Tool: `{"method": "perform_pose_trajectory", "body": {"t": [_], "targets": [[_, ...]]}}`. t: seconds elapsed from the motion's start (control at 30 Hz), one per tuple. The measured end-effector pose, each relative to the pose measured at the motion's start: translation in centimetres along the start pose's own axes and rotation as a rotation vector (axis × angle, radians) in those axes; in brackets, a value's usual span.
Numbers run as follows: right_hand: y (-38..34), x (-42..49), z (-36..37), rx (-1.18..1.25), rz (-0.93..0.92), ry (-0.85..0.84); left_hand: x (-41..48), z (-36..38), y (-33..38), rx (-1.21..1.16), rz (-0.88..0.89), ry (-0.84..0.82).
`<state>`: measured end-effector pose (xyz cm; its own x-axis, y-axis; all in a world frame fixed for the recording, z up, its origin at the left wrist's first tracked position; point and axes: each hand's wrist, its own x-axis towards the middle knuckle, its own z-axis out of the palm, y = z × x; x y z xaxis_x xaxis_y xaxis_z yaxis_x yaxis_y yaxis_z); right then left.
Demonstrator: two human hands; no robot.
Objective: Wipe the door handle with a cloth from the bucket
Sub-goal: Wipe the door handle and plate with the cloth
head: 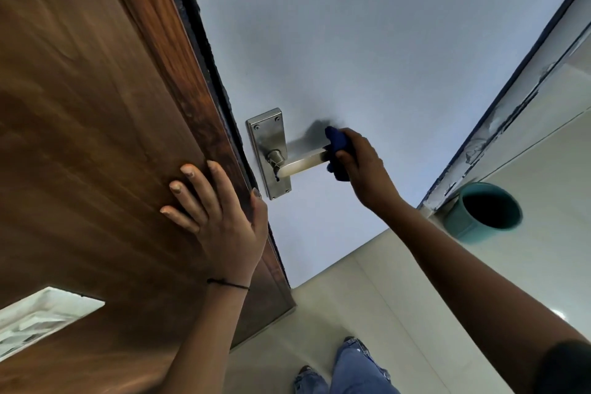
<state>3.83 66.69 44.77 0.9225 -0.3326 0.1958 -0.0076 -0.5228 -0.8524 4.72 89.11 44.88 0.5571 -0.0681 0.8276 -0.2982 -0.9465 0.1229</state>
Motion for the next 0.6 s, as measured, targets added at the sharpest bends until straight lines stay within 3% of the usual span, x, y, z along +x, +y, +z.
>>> {"method": "perform_pose_trajectory", "body": {"t": [0.07, 0.17, 0.3, 0.43, 0.6], "targets": [[-1.1, -0.7, 0.7, 0.327, 0.127, 0.030, 0.0, 0.0, 0.0, 0.001, 0.010, -0.007], [-1.7, -1.3, 2.7, 0.574, 0.310, 0.187, 0.0, -0.1, -0.1, -0.010, 0.017, -0.012], [-2.6, -1.8, 5.0, 1.123, 0.528, 0.263, 0.1, -0.2, -0.1, -0.025, 0.024, -0.017], [-4.2, -2.5, 6.8, 1.428, 0.599, 0.201, 0.0, -0.2, -0.2, -0.020, 0.023, -0.013], [-6.4, -4.7, 10.5, 1.591, 0.721, 0.000, -0.1, -0.3, -0.6, 0.003, 0.040, -0.019]]}}
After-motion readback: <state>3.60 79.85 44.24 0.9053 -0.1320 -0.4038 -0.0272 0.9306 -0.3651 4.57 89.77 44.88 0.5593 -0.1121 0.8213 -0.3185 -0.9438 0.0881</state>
